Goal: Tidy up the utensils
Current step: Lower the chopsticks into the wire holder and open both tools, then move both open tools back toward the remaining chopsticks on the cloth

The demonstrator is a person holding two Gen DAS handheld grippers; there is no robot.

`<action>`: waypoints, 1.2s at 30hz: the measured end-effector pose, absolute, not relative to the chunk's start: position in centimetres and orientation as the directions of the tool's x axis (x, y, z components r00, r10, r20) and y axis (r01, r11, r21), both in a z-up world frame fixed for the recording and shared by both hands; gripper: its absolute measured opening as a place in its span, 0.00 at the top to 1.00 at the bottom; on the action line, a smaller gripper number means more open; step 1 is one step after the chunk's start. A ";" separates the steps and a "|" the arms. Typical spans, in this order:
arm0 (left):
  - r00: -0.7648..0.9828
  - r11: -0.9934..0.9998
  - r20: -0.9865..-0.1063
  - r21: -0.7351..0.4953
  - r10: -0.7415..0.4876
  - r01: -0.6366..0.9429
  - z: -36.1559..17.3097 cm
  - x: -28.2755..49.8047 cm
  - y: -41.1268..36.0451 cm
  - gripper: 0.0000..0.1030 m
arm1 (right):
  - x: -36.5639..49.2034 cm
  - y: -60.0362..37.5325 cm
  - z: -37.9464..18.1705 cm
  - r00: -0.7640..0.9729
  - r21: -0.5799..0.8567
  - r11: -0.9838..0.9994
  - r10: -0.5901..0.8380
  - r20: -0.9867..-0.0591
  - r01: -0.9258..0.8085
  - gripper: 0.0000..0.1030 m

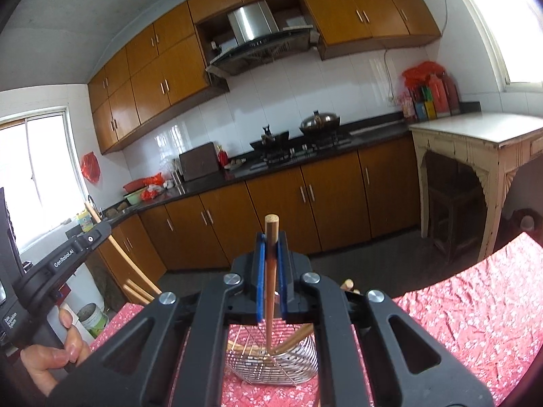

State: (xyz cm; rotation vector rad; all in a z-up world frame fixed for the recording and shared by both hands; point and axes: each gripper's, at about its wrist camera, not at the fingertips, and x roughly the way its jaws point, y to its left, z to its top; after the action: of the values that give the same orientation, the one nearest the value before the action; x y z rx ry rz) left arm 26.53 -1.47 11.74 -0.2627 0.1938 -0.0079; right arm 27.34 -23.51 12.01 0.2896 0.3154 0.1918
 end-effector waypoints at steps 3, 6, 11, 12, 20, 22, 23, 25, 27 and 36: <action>0.972 0.965 -0.233 -0.261 -0.040 -0.023 10.9 27.2 -1.2 0.93 | 28.5 -23.3 10.7 0.920 0.318 0.940 0.230 -0.318 -0.125 0.92; 0.960 0.966 -0.277 -0.256 -0.050 -0.024 10.0 27.4 -1.1 0.93 | 29.2 -23.1 9.6 0.909 0.322 0.940 0.228 -0.349 -0.112 0.92; 0.948 0.968 -0.310 -0.251 -0.069 -0.012 9.8 27.5 -1.0 0.92 | 29.4 -23.2 8.5 0.898 0.319 0.943 0.216 -0.383 -0.091 0.88; 0.947 0.969 -0.312 -0.248 -0.069 -0.011 9.9 27.3 -0.9 0.92 | 29.4 -23.3 8.5 0.899 0.320 0.943 0.213 -0.383 -0.087 0.86; 0.960 0.972 -0.278 -0.235 -0.043 -0.025 11.6 25.4 -0.2 0.61 | 26.3 -24.2 9.7 0.925 0.294 0.954 0.160 -0.344 -0.056 0.68; 0.961 0.970 -0.273 -0.242 -0.041 -0.027 11.9 24.8 0.2 0.61 | 25.2 -24.7 10.1 0.930 0.285 0.958 0.145 -0.339 -0.045 0.67; 0.962 0.969 -0.270 -0.246 -0.038 -0.031 12.0 24.2 0.6 0.60 | 24.5 -24.9 10.2 0.931 0.279 0.960 0.133 -0.339 -0.036 0.66; 0.963 0.967 -0.268 -0.253 -0.035 -0.036 12.0 23.3 1.1 0.59 | 23.1 -25.3 10.2 0.930 0.270 0.963 0.119 -0.349 -0.021 0.66; 0.962 0.964 -0.271 -0.261 -0.028 -0.046 11.9 22.3 1.9 0.59 | 21.8 -25.9 9.8 0.926 0.267 0.964 0.110 -0.362 -0.010 0.66; 0.911 0.961 -0.413 -0.254 -0.001 -0.114 6.6 18.0 5.8 0.52 | 17.8 -27.1 2.9 0.852 0.256 0.965 0.092 -0.515 0.050 0.66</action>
State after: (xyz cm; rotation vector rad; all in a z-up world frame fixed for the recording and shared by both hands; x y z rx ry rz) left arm 18.02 5.82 6.56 -0.2780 0.4230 0.0587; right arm 17.81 -27.14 2.89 0.2661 0.5517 0.0225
